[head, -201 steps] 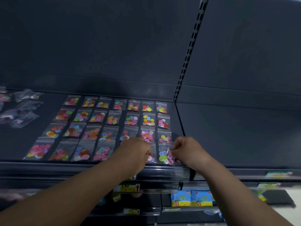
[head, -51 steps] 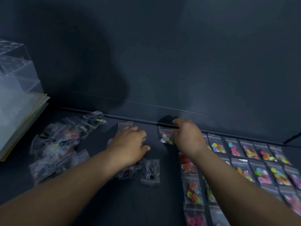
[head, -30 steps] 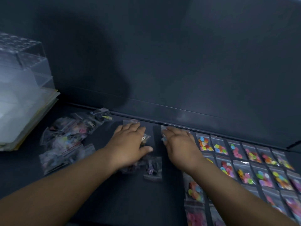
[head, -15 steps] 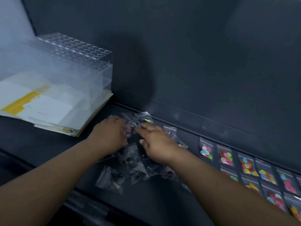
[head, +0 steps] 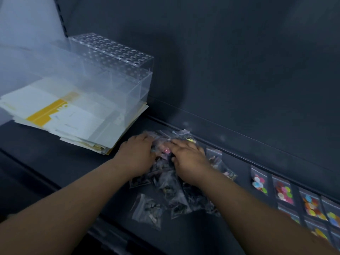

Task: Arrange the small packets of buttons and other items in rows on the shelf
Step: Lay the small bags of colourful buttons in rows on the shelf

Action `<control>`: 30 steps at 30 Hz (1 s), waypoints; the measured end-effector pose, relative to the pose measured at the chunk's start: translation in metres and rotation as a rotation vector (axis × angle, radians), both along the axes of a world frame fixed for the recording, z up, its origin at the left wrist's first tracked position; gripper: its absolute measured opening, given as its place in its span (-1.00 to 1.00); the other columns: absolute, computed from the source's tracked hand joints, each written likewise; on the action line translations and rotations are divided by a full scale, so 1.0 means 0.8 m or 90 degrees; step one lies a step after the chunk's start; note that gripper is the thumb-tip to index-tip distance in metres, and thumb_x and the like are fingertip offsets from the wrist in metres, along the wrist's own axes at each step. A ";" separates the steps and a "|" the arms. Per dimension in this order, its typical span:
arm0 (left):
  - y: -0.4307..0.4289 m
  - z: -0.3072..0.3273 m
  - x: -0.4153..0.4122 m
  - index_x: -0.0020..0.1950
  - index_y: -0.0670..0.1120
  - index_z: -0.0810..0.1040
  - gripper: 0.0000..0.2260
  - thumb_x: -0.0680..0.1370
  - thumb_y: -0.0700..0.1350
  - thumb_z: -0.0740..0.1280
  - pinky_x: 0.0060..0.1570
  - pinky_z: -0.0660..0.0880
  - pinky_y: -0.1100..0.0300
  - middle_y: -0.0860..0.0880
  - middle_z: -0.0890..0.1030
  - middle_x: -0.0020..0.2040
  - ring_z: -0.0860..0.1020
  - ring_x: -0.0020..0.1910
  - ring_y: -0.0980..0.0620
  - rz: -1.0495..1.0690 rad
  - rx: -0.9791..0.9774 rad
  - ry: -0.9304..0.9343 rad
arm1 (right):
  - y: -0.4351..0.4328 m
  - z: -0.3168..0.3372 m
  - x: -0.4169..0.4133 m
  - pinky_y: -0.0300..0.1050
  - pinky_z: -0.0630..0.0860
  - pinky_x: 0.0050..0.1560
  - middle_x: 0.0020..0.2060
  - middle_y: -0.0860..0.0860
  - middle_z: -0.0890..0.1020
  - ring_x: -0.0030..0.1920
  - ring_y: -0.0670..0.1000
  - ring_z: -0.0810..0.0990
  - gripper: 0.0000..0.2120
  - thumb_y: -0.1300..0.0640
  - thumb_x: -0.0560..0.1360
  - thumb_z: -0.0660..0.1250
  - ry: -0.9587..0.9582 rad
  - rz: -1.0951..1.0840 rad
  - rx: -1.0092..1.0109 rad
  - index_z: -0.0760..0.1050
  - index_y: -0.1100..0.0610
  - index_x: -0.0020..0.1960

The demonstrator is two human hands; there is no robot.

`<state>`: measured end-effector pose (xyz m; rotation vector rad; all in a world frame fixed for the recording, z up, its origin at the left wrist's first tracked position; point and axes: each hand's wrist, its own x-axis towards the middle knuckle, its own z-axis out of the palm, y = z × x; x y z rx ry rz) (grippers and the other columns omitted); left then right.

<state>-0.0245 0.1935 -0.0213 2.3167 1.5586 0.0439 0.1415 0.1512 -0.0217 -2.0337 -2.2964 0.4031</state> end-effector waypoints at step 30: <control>0.002 0.002 0.013 0.04 -0.10 0.54 -0.59 0.38 0.18 0.43 0.07 0.45 0.04 -0.11 0.42 0.02 0.43 0.09 -0.13 0.032 0.054 -0.061 | -0.002 0.017 0.020 -0.25 0.37 -0.28 -0.40 -0.07 0.53 -0.37 -0.12 0.43 -0.78 0.22 0.56 0.25 0.507 -0.261 0.062 0.51 0.04 -0.24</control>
